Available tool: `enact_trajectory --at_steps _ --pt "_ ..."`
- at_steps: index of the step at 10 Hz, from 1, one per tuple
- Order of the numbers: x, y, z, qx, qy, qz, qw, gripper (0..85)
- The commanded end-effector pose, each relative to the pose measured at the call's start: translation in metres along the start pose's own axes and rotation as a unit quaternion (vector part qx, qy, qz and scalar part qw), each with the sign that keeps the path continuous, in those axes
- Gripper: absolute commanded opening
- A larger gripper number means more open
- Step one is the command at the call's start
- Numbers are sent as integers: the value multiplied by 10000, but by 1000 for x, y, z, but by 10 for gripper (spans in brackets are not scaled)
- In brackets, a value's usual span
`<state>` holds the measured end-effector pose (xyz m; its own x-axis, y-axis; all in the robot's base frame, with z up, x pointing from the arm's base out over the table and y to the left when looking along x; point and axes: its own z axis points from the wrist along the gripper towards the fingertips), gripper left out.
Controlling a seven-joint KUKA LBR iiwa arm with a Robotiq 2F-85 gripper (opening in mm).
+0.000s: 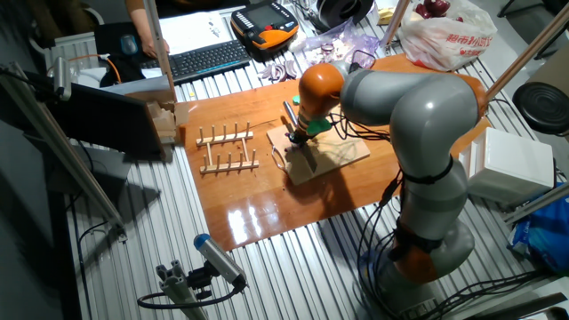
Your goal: Chop the onions
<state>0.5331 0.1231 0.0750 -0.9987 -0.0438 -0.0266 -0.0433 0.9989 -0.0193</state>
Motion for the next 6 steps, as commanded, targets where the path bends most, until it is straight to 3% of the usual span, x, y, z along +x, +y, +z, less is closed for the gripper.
enact_trajectory --at_steps 1,2,6 --pt "-4 -3 -19 5 74 -1 10000 0" --pt "-5 -1 -25 4 112 37 9999 0" --pt "-1 8 -8 -29 -19 130 9999 0"
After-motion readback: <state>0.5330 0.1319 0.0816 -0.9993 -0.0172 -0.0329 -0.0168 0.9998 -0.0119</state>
